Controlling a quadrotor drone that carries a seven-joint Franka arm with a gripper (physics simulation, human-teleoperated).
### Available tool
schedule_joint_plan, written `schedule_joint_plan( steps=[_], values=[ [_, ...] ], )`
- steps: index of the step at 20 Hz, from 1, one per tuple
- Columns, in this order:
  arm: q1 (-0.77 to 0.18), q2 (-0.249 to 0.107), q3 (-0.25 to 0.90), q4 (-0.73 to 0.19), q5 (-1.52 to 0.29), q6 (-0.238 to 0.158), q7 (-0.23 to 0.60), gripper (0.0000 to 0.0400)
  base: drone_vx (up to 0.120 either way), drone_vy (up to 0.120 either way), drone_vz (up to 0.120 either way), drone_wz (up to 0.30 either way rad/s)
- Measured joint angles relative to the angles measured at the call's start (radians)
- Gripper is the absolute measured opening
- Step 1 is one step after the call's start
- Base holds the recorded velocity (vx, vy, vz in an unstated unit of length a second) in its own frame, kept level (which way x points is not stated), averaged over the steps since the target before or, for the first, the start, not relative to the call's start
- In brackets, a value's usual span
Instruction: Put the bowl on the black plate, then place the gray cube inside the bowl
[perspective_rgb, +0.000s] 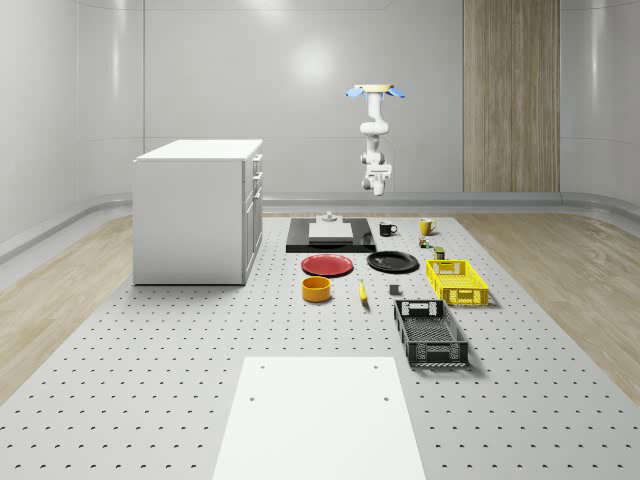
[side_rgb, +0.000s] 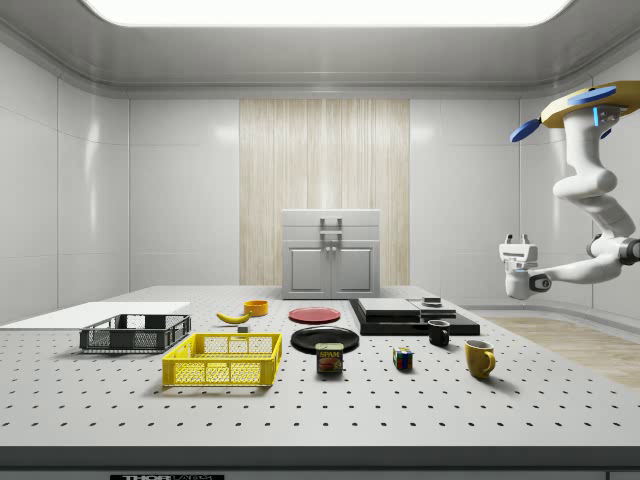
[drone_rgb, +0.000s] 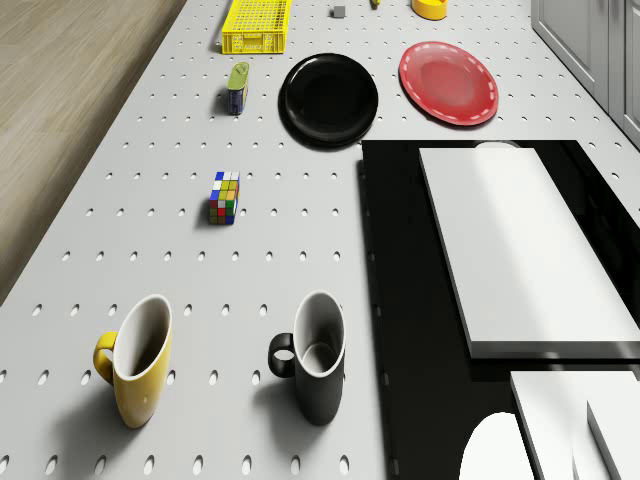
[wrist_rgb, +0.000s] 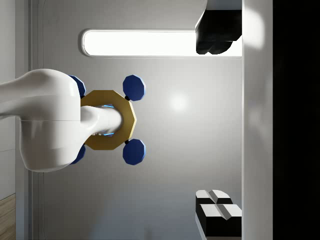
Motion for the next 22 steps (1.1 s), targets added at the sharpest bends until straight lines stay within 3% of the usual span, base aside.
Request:
schedule_joint_plan(
  steps=[12,22],
  values=[
    [-0.002,0.021,0.001,0.059,0.001,-0.029,-0.001,0.04,0.013,0.0,0.0,0.0],
    [-0.003,0.017,0.002,0.058,0.0,-0.024,-0.001,0.04,0.12,-0.12,0.0,0.0]
  ],
)
